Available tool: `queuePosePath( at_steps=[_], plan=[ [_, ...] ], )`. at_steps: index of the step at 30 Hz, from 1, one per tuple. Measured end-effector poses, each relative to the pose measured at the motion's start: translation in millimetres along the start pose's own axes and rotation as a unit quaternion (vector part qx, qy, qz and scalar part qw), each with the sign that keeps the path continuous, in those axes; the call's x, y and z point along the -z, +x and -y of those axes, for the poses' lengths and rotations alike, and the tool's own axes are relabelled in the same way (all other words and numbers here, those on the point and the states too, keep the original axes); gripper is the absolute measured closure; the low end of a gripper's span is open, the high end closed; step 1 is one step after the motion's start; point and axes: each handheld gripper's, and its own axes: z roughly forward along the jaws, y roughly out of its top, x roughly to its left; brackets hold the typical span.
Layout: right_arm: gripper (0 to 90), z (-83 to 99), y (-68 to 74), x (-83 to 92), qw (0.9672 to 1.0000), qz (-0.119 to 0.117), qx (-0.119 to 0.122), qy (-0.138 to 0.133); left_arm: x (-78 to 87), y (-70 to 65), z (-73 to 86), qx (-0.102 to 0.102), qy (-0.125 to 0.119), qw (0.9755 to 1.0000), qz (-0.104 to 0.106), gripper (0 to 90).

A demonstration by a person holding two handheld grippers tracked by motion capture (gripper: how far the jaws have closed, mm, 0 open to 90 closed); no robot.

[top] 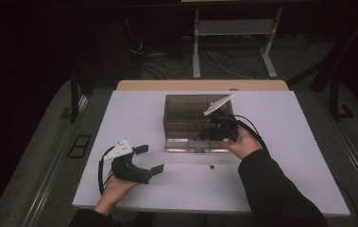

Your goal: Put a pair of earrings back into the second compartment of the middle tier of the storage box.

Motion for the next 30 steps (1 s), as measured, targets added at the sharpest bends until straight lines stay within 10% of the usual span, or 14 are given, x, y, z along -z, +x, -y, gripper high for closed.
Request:
queuePosePath(
  at_steps=[30],
  plan=[
    [69.1,2.6,-2.9,-25.3,0.9999,0.002,-0.006,0.010,-1.0,0.4,0.0,-0.001,0.002,1.0000,0.002,0.0]
  ],
)
